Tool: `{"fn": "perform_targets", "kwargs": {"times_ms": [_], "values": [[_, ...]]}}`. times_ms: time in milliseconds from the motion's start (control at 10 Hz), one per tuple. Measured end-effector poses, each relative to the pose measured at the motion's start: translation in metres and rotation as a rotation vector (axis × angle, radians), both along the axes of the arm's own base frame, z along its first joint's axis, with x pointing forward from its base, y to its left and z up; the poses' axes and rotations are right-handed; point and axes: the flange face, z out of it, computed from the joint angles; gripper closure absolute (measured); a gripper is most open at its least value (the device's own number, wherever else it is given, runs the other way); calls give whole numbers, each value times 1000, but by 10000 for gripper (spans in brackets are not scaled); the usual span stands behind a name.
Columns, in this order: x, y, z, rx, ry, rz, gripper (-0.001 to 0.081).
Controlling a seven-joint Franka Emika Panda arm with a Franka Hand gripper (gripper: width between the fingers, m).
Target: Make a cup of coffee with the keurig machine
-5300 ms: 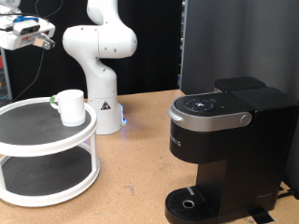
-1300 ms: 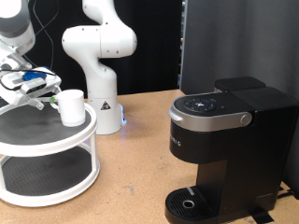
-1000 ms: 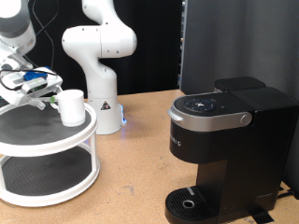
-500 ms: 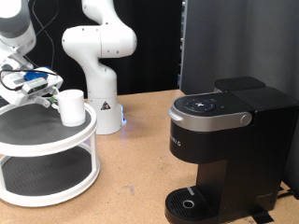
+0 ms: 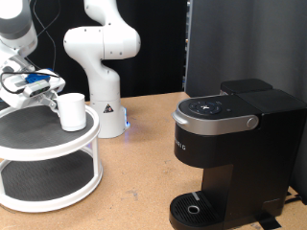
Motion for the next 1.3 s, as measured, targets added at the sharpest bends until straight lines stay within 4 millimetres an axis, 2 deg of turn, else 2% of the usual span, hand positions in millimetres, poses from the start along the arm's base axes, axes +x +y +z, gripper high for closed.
{"fn": "perform_targets", "kwargs": {"times_ms": [400,800,1000,1300], "values": [[1,4,7,26,28,6,738],[-2,11,51,118,61,41,738],[-7,12,68,108,71,65,738],[-4,14,67,131,73,48,738]]}}
